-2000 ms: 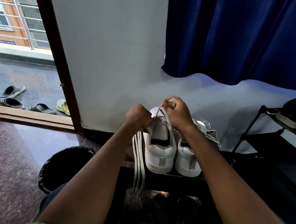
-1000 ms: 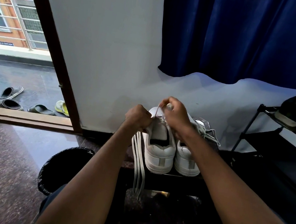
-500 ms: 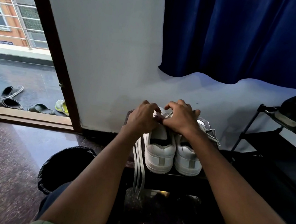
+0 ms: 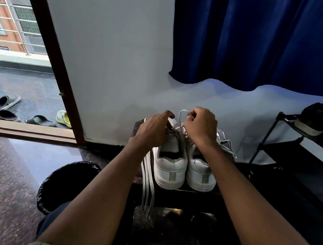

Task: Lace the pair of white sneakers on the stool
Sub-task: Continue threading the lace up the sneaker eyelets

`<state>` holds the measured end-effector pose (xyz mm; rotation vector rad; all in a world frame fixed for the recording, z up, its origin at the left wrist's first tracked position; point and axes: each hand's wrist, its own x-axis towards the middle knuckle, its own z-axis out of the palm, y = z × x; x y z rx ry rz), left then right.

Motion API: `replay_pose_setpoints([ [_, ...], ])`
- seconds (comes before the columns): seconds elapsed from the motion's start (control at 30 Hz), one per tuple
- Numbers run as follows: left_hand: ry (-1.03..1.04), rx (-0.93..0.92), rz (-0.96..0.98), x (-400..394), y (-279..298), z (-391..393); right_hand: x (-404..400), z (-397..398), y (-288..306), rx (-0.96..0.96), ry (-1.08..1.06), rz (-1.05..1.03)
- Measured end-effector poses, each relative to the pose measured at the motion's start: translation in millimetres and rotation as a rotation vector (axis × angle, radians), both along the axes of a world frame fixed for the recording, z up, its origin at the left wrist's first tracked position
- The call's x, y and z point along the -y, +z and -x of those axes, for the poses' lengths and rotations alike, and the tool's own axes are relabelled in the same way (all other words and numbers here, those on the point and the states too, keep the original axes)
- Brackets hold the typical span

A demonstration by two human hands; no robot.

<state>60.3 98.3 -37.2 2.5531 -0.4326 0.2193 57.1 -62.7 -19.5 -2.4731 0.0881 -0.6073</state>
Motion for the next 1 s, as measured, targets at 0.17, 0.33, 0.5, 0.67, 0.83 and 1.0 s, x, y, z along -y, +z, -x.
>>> replay_pose_setpoints([
  [0.17,0.022,0.030,-0.041,1.8,-0.8,-1.0,-7.9,9.7,3.1,0.190,-0.007,0.288],
  [0.33,0.013,0.073,-0.107,4.3,-1.4,1.5,-12.7,11.8,3.5,-0.245,0.218,0.148],
  [0.5,0.003,0.092,-0.086,0.7,-3.6,-1.2,-1.3,6.3,1.0,-0.323,0.163,0.015],
  [0.67,0.007,0.091,-0.227,0.0,0.7,-1.5,1.7,0.3,-3.6,-0.367,0.137,-0.079],
  [0.83,0.074,-0.025,-0.025,5.9,3.6,-1.1,2.3,1.7,-2.0,-0.344,0.144,-0.093],
  [1.0,0.172,-0.460,0.713,5.5,15.6,-10.0,1.7,2.6,-0.4,-0.336,0.136,-0.069],
])
